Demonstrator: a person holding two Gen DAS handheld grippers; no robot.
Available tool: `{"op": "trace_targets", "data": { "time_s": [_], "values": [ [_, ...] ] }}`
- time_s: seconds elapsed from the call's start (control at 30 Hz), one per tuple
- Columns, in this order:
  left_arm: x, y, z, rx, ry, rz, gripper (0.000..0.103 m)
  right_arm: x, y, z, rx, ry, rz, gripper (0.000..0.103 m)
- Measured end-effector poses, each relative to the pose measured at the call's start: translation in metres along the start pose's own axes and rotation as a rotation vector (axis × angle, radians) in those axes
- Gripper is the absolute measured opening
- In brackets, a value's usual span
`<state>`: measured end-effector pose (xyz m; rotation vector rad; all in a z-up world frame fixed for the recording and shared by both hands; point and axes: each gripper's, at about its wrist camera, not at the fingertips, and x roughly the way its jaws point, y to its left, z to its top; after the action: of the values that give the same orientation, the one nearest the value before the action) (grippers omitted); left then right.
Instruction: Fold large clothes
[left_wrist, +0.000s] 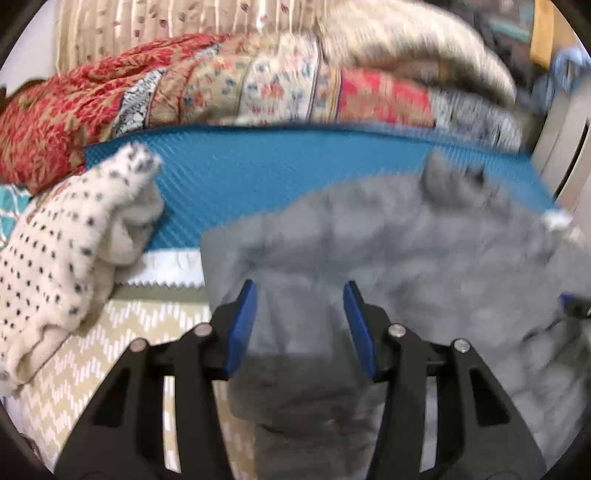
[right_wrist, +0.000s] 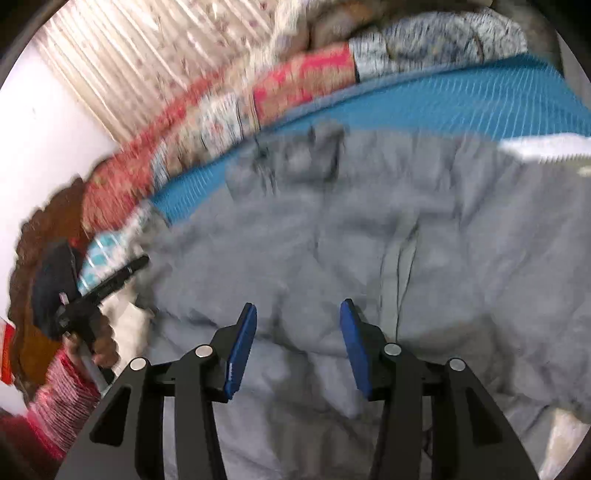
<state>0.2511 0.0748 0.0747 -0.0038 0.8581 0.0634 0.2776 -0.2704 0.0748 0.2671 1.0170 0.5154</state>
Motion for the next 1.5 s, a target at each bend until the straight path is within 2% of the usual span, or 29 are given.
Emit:
{"op": "trace_targets", "data": {
  "time_s": [0.07, 0.17, 0.27, 0.33, 0.43, 0.5, 0.57, 0.7, 0.83, 0.9, 0.93, 1.03, 1.07, 1.13, 1.2, 1.23, 1.27, 1.3, 1.33, 1.43, 1.5],
  "values": [
    [0.030, 0.003, -0.013, -0.005, 0.080, 0.086, 0.048, 0.019, -0.011, 0.003, 0.022, 0.024, -0.066, 0.080],
    [0.044, -0.001, -0.019, 0.005, 0.091, 0.131, 0.051, 0.038, -0.029, 0.018, 0.120, 0.006, -0.052, 0.081],
    [0.041, -0.006, -0.011, 0.005, 0.118, 0.170, 0.051, 0.041, -0.026, 0.024, 0.116, -0.012, -0.081, 0.081],
    [0.021, -0.004, -0.006, -0.013, 0.106, 0.170, 0.051, 0.025, -0.027, 0.018, 0.131, -0.028, -0.066, 0.081],
    [-0.026, 0.002, -0.010, -0.038, 0.003, 0.132, 0.051, -0.020, -0.033, -0.006, 0.161, -0.112, -0.023, 0.080],
    [-0.052, 0.001, -0.021, -0.046, -0.028, 0.093, 0.051, -0.058, -0.049, -0.039, 0.221, -0.167, -0.018, 0.080],
    [-0.068, -0.008, -0.036, -0.039, -0.019, 0.053, 0.051, -0.085, -0.067, -0.069, 0.299, -0.194, -0.023, 0.080],
    [-0.085, -0.035, -0.078, 0.027, 0.026, 0.016, 0.051, -0.149, -0.104, -0.147, 0.461, -0.239, -0.141, 0.080],
    [-0.088, -0.064, -0.121, 0.106, 0.089, 0.006, 0.051, -0.202, -0.091, -0.194, 0.408, -0.292, -0.343, 0.080],
    [-0.082, -0.074, -0.136, 0.135, 0.133, 0.023, 0.051, -0.225, -0.076, -0.210, 0.317, -0.322, -0.495, 0.080],
    [-0.080, -0.078, -0.145, 0.161, 0.144, 0.046, 0.052, -0.228, -0.072, -0.215, 0.279, -0.323, -0.553, 0.080],
    [-0.078, -0.086, -0.158, 0.211, 0.104, 0.094, 0.053, -0.228, -0.063, -0.233, 0.138, -0.290, -0.733, 0.079],
    [-0.079, -0.086, -0.159, 0.206, 0.108, 0.098, 0.054, -0.224, -0.064, -0.238, 0.111, -0.267, -0.766, 0.079],
    [-0.080, -0.083, -0.155, 0.180, 0.136, 0.098, 0.054, -0.214, -0.077, -0.246, 0.106, -0.212, -0.777, 0.079],
    [-0.085, -0.078, -0.151, 0.161, 0.156, 0.096, 0.054, -0.204, -0.097, -0.258, 0.153, -0.145, -0.817, 0.079],
    [-0.090, -0.075, -0.151, 0.151, 0.157, 0.091, 0.054, -0.204, -0.105, -0.264, 0.184, -0.139, -0.828, 0.080],
    [-0.096, -0.071, -0.152, 0.142, 0.151, 0.087, 0.054, -0.207, -0.108, -0.264, 0.214, -0.153, -0.813, 0.084],
    [-0.102, -0.068, -0.154, 0.136, 0.146, 0.085, 0.054, -0.216, -0.113, -0.266, 0.266, -0.182, -0.757, 0.103],
    [-0.108, -0.063, -0.155, 0.128, 0.140, 0.085, 0.054, -0.221, -0.114, -0.265, 0.294, -0.196, -0.720, 0.109],
    [-0.125, -0.044, -0.160, 0.089, 0.115, 0.078, 0.054, -0.244, -0.103, -0.249, 0.345, -0.265, -0.512, 0.112],
    [-0.135, -0.030, -0.163, 0.050, 0.102, 0.069, 0.054, -0.251, -0.078, -0.222, 0.310, -0.298, -0.365, 0.112]
  ]
}}
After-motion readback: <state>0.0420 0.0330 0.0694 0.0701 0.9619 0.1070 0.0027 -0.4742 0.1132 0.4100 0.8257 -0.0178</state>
